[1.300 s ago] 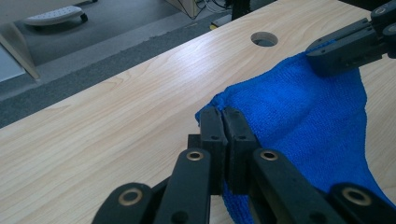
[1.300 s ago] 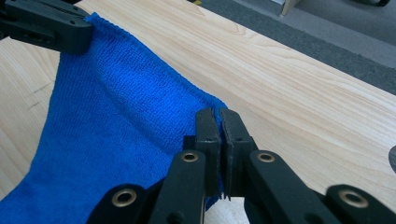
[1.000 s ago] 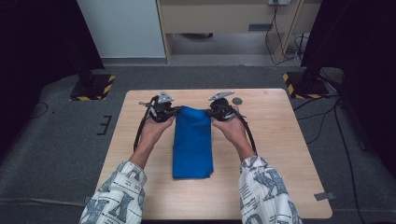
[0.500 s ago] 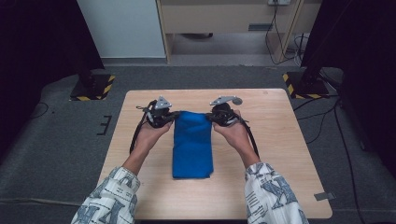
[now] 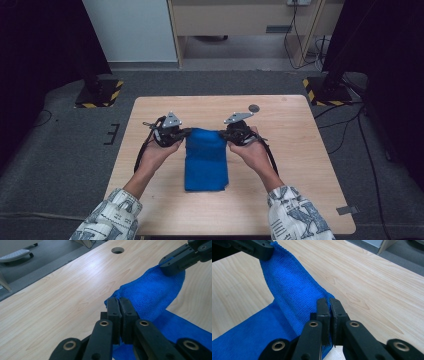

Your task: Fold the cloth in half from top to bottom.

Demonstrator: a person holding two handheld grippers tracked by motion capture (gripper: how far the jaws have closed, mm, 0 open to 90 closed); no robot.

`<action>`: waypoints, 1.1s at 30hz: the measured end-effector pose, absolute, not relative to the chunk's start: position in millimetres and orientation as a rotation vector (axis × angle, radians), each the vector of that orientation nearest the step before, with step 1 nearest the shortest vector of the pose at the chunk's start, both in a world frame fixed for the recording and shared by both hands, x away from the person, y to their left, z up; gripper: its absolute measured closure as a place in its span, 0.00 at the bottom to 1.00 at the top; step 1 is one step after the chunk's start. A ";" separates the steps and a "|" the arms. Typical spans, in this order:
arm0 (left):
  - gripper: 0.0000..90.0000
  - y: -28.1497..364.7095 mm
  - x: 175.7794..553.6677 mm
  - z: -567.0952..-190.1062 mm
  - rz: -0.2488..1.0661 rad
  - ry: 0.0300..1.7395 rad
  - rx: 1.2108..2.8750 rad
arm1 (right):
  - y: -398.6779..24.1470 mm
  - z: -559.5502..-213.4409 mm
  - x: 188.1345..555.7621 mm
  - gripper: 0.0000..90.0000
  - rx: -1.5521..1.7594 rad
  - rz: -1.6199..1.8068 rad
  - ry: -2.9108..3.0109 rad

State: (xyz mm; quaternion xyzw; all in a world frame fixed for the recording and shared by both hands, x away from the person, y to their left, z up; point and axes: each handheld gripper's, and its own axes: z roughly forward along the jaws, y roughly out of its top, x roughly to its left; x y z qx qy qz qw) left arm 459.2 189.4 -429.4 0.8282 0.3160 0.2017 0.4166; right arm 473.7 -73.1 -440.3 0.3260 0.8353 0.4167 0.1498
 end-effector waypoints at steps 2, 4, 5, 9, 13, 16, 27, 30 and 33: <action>0.98 189.6 453.0 -429.9 0.503 0.782 2.082 | -73.8 -440.6 471.2 0.97 0.929 1.199 2.405; 0.98 190.0 446.5 -430.4 0.501 0.772 2.082 | -74.3 -442.4 465.5 0.97 0.919 1.197 2.413; 0.98 190.2 443.8 -431.1 0.499 0.770 2.083 | -74.7 -443.6 462.7 0.97 0.911 1.196 2.416; 0.98 189.7 436.0 -434.9 0.491 0.770 2.094 | -75.1 -448.7 451.7 0.97 0.897 1.203 2.426; 0.98 189.1 426.1 -437.9 0.487 0.761 2.106 | -76.5 -452.6 445.4 0.97 0.897 1.205 2.427; 0.98 189.5 419.4 -440.1 0.489 0.757 2.118 | -77.4 -454.2 440.8 0.97 0.894 1.215 2.429; 0.98 189.6 405.6 -460.5 0.448 0.754 2.131 | -80.6 -470.3 424.5 0.97 0.871 1.219 2.457; 0.97 188.7 401.9 -466.4 0.437 0.750 2.139 | -81.7 -476.8 421.3 0.97 0.873 1.212 2.470; 0.97 188.4 398.5 -469.2 0.435 0.748 2.142 | -81.6 -478.7 419.4 0.97 0.880 1.209 2.476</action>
